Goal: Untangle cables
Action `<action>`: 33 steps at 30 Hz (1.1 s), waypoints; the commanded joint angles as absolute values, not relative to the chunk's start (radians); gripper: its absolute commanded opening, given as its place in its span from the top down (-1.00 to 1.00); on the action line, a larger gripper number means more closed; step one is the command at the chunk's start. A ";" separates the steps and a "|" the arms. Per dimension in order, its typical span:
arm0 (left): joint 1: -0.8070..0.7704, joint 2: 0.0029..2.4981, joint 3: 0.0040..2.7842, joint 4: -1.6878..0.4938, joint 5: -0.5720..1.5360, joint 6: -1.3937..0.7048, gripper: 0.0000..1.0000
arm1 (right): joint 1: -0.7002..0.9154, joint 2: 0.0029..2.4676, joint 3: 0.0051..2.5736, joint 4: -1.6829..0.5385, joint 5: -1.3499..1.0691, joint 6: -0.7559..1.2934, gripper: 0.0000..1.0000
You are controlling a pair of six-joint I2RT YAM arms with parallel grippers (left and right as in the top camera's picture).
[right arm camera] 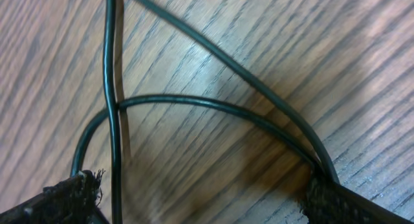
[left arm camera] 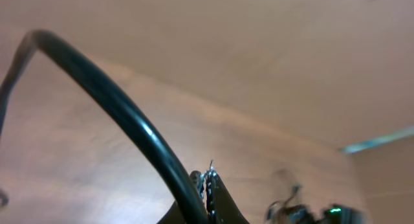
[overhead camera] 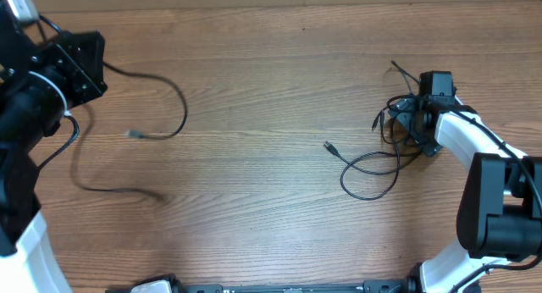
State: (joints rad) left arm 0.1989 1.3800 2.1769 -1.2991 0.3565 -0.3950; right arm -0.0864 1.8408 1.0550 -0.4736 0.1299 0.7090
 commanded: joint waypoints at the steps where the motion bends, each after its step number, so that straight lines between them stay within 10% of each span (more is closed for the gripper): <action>1: 0.204 1.440 2.189 -1.390 0.140 -0.363 0.91 | -0.082 1.853 1.042 -0.485 0.003 0.612 -1.00; 9: 0.211 1.504 2.189 -1.516 -0.350 -0.546 0.92 | -0.080 1.707 1.049 -0.523 -0.032 0.593 -1.00; 33: 0.399 1.829 2.368 -0.789 -0.300 -0.233 0.82 | 0.169 1.469 1.048 -0.535 -0.046 0.594 -1.00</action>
